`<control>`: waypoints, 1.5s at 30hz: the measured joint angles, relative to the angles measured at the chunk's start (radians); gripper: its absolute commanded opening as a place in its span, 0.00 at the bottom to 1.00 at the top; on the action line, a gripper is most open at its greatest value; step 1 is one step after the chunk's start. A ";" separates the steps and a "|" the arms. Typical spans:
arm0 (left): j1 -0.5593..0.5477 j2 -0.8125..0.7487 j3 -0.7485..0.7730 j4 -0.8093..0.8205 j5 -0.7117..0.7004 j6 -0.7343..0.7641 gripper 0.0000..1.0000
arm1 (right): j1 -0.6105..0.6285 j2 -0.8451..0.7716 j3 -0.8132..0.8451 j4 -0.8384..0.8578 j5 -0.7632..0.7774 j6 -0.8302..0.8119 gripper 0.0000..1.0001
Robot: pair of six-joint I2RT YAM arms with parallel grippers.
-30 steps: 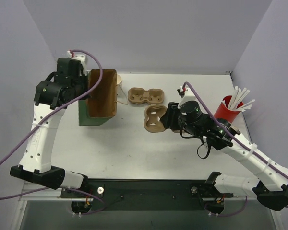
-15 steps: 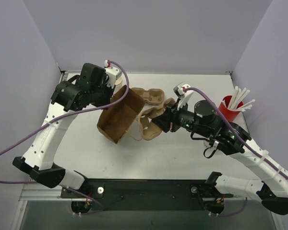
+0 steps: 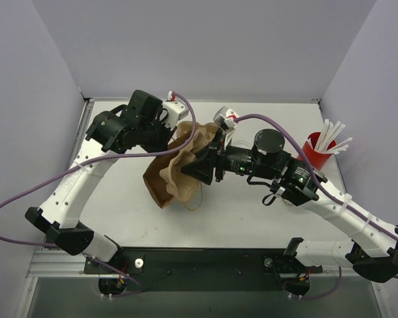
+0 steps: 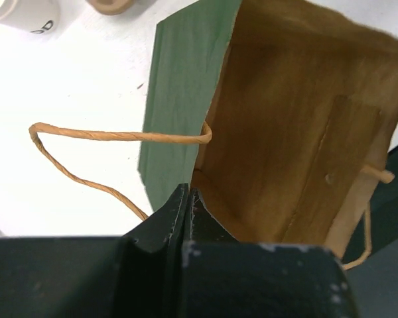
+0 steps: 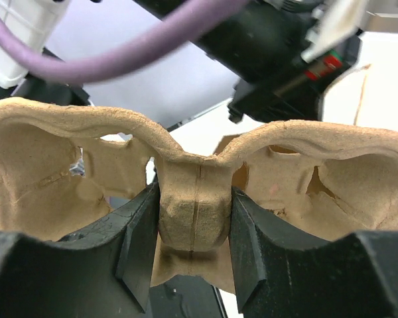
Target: Pack the takeout coffee
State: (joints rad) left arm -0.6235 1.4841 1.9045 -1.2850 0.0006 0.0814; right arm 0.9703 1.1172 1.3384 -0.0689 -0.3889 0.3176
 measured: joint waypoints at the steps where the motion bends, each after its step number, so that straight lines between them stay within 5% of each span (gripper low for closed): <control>1: -0.005 0.004 0.000 0.002 0.012 0.003 0.00 | 0.000 0.019 0.000 0.029 -0.027 0.008 0.38; 18: -0.009 0.003 0.000 0.038 0.183 0.026 0.00 | -0.016 0.106 -0.121 0.196 -0.145 0.076 0.35; 35: -0.009 -0.027 0.000 0.077 0.315 -0.076 0.00 | -0.047 0.109 -0.121 -0.177 0.088 -0.102 0.32; 45: -0.019 -0.027 -0.060 0.080 0.311 -0.238 0.00 | 0.001 0.261 -0.019 -0.317 0.290 -0.164 0.30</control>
State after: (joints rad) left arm -0.6426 1.4567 1.8446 -1.2049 0.3111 -0.1562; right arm 0.9714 1.3777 1.3190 -0.3855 -0.0994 0.1532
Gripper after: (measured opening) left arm 0.025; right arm 0.325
